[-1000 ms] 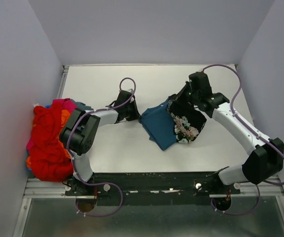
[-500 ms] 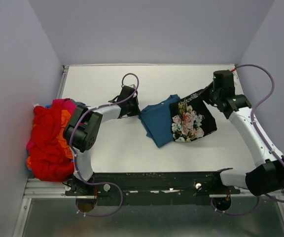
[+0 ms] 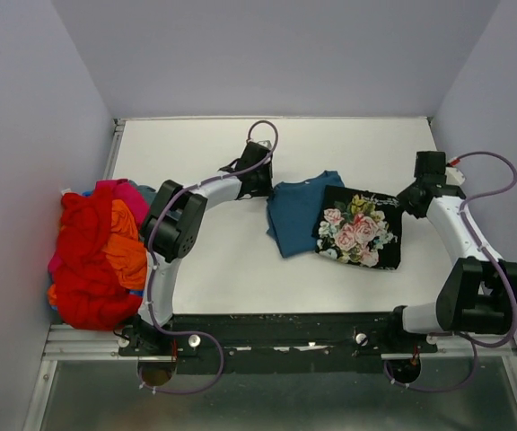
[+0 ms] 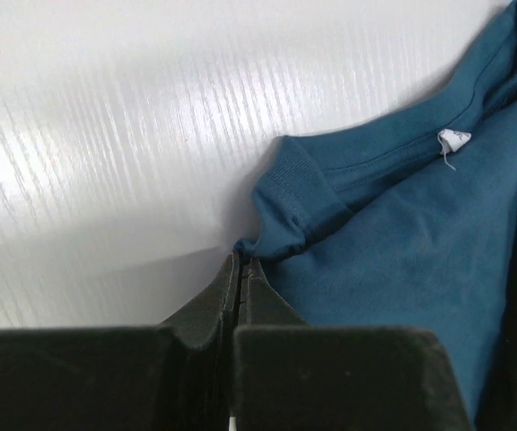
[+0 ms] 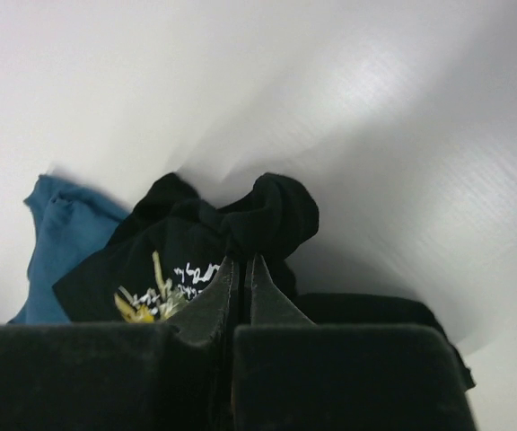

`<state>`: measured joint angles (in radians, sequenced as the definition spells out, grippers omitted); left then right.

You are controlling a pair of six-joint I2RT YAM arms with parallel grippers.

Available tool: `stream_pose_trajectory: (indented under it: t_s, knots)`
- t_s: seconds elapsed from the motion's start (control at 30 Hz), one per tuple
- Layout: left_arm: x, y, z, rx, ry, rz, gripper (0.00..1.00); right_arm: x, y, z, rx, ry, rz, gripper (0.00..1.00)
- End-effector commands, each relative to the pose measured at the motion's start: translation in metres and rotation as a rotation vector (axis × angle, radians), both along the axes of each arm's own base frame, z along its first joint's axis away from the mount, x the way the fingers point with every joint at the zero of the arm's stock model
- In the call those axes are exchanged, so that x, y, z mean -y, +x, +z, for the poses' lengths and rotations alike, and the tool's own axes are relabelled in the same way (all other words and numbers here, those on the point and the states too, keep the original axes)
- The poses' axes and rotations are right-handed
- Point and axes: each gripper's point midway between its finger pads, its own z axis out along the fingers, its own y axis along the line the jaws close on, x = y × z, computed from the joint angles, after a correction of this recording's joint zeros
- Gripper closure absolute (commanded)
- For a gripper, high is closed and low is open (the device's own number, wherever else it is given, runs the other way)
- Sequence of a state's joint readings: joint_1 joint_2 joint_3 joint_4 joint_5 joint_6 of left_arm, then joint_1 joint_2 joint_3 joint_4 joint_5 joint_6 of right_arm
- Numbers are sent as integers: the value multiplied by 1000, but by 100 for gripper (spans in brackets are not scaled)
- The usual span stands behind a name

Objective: Fold and stack the t-shirts
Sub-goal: Put the neatly folded tshirt into the corner of the board with both arms

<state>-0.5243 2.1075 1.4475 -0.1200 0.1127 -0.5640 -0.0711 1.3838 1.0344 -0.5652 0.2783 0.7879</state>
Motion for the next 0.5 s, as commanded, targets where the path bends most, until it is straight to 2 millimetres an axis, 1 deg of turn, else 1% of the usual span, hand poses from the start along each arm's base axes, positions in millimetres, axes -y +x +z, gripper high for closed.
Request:
stream_pose_trajectory:
  t_s: [0.0, 0.07, 0.13, 0.2, 0.27, 0.37, 0.47]
  knots:
    - [-4, 12, -9, 6, 95, 2, 100, 45, -24, -28, -74, -57, -111, 99]
    - [-10, 20, -7, 16, 131, 20, 100, 66, -39, -40, -104, -46, -170, 99]
    - [-23, 32, -4, 39, 184, 61, 100, 82, -51, -53, -113, -20, -207, 99]
    - [-31, 41, 1, 60, 203, 81, 100, 85, -57, -63, -114, 17, -219, 99]
    - [-39, 51, 6, 70, 221, 108, 100, 85, -58, -67, -115, 27, -221, 99]
    - [-54, 63, 9, 80, 257, 145, 100, 91, -65, -68, -129, 12, -262, 99]
    - [-62, 73, 11, 87, 254, 166, 100, 98, -73, -65, -127, -9, -309, 99]
